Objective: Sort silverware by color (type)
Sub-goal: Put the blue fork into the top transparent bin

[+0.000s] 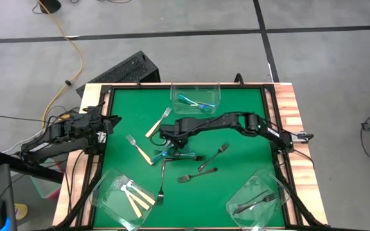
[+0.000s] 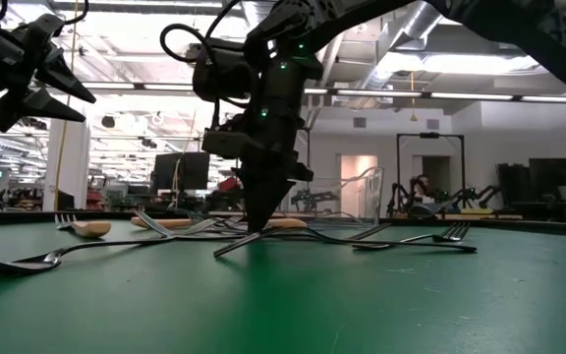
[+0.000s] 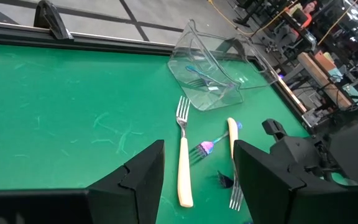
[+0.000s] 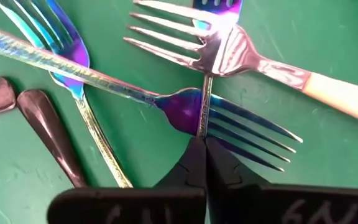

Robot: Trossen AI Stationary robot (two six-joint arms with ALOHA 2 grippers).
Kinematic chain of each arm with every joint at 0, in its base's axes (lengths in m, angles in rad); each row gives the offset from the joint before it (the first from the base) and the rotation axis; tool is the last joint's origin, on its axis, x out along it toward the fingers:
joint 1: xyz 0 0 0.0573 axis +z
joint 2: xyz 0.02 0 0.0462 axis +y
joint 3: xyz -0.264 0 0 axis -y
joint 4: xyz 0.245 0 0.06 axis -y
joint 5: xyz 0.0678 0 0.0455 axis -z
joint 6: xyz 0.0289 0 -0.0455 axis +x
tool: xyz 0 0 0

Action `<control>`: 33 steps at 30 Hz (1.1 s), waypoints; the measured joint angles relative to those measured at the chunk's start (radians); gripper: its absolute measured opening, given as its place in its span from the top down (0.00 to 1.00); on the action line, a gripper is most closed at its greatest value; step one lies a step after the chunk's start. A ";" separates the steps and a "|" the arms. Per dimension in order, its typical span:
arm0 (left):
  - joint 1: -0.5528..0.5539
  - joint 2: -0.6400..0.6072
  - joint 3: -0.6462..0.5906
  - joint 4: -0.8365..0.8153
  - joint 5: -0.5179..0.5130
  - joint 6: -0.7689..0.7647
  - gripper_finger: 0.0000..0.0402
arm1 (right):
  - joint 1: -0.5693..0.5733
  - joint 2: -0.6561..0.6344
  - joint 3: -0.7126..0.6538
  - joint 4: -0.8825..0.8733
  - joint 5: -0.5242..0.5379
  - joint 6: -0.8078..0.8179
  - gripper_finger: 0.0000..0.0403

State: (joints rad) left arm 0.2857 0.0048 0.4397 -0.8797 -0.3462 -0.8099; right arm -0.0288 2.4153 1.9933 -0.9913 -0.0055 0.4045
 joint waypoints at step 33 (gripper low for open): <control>0.000 0.000 0.000 0.001 -0.001 -0.003 0.56 | 0.016 -0.021 0.232 -0.287 0.005 -0.077 0.78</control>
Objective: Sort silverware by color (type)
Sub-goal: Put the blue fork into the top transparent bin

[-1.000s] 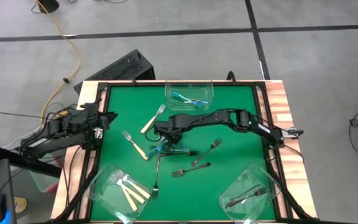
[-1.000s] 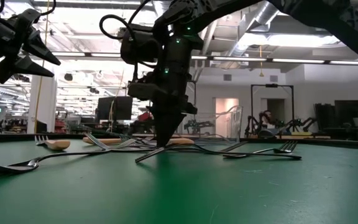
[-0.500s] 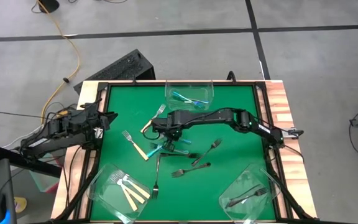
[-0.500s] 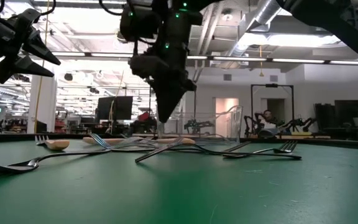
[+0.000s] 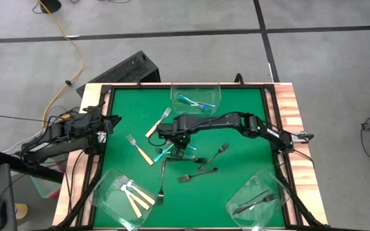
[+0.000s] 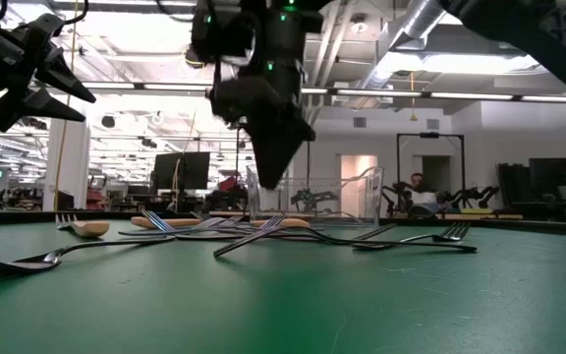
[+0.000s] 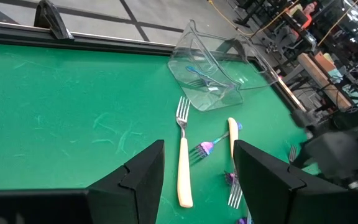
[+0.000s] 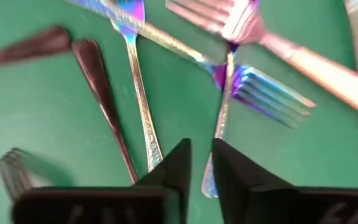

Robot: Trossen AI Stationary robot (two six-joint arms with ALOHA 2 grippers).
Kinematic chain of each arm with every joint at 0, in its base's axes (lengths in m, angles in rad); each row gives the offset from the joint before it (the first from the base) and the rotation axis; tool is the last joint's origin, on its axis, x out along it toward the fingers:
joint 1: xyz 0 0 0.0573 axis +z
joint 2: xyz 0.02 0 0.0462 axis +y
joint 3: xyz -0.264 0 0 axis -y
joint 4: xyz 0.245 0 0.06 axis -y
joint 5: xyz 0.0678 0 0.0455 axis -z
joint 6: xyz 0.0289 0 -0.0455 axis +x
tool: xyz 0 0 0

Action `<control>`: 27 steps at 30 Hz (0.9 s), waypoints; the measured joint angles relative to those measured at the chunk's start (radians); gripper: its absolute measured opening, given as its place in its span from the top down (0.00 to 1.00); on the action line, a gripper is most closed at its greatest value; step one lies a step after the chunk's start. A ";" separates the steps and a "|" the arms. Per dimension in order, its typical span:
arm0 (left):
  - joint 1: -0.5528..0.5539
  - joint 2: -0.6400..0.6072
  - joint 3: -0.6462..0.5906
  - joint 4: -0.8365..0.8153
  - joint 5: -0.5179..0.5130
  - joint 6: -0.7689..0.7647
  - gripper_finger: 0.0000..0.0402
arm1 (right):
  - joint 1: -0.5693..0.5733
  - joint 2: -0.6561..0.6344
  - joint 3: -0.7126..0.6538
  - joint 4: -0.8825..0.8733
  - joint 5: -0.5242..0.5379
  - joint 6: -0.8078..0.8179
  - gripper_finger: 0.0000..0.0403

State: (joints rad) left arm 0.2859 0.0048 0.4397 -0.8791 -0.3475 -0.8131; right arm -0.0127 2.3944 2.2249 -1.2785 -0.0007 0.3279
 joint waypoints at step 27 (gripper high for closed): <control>0.000 0.000 0.000 -0.001 0.000 0.000 0.56 | -0.057 0.025 -0.196 0.229 -0.041 -0.068 0.67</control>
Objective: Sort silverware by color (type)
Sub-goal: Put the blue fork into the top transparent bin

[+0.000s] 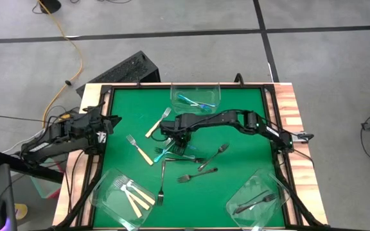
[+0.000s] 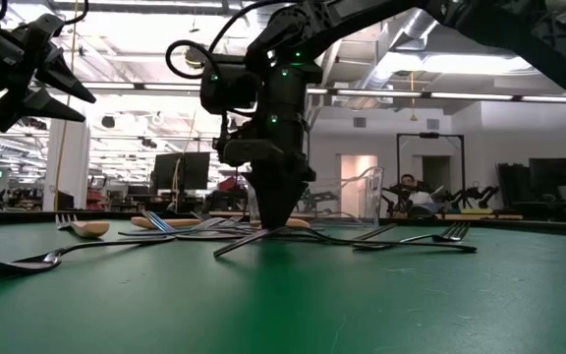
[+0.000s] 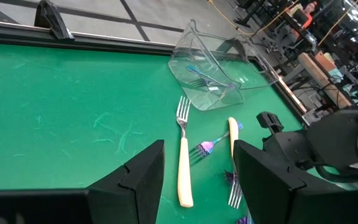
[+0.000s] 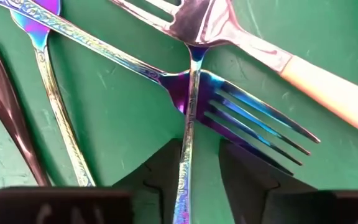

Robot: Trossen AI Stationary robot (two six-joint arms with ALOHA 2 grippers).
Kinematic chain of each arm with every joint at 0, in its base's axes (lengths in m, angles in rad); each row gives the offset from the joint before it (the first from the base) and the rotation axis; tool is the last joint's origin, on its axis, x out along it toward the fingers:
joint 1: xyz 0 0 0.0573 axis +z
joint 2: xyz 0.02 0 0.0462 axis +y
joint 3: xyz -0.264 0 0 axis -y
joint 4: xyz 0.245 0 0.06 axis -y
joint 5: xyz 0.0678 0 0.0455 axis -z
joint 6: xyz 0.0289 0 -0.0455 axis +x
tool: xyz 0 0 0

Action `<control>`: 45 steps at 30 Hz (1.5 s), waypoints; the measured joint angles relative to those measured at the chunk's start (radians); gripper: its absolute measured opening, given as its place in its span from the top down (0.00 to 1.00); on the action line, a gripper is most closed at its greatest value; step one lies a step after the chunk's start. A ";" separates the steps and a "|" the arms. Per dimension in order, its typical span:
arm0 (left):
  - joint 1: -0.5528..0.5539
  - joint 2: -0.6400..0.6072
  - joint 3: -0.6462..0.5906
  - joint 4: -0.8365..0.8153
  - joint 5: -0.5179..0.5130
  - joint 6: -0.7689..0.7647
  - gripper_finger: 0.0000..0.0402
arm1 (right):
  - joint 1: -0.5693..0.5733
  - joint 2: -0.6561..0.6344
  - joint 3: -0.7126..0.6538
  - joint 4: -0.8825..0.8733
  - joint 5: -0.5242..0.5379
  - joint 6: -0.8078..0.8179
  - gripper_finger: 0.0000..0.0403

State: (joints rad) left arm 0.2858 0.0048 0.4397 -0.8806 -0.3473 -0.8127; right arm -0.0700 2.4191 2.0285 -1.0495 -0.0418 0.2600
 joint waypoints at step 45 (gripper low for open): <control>0.000 0.000 0.000 0.000 -0.007 -0.001 0.56 | 0.004 0.017 0.321 -0.258 -0.009 -0.023 0.95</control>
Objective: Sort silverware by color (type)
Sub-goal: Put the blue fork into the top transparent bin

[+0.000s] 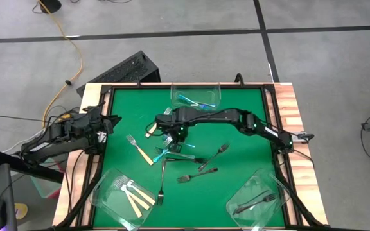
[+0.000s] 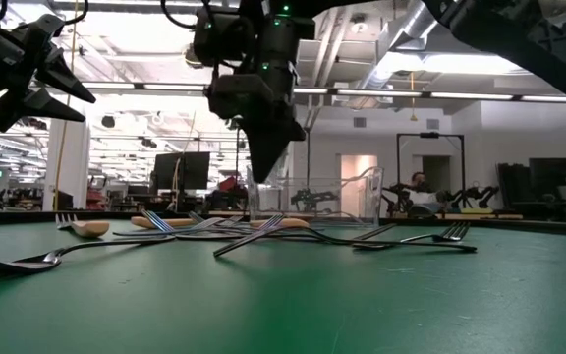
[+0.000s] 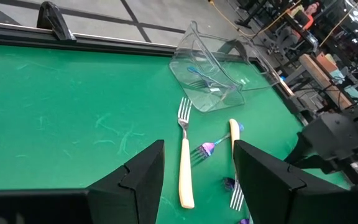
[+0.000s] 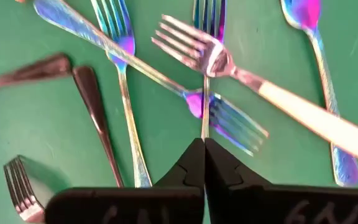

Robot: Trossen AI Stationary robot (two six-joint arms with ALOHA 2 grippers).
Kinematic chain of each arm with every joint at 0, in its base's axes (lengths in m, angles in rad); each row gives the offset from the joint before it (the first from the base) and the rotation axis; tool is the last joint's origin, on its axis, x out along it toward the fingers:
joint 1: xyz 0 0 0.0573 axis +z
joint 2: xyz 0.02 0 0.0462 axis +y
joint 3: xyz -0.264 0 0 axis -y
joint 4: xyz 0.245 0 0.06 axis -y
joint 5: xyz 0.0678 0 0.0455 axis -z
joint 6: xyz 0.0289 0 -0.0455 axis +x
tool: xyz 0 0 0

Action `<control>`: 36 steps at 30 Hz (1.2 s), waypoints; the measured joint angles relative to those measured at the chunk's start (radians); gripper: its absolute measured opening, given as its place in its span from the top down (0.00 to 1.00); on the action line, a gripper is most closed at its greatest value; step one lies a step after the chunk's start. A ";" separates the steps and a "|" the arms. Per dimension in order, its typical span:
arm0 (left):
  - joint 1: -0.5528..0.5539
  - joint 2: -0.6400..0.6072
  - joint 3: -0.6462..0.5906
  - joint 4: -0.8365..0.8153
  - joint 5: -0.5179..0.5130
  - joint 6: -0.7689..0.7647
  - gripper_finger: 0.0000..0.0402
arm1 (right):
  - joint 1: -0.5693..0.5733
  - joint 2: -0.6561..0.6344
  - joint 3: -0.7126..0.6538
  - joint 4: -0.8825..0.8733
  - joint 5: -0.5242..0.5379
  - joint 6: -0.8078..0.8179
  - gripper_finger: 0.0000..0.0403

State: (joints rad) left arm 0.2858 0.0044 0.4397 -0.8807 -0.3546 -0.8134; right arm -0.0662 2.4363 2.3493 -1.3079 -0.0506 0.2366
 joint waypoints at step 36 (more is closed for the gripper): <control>0.000 0.000 0.000 -0.003 0.005 -0.003 0.56 | -0.028 0.134 -0.011 0.150 -0.026 -0.005 0.64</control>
State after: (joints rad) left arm 0.2855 0.0044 0.4397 -0.8837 -0.3492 -0.8165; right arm -0.0947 2.5702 2.3386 -1.1584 -0.0769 0.2315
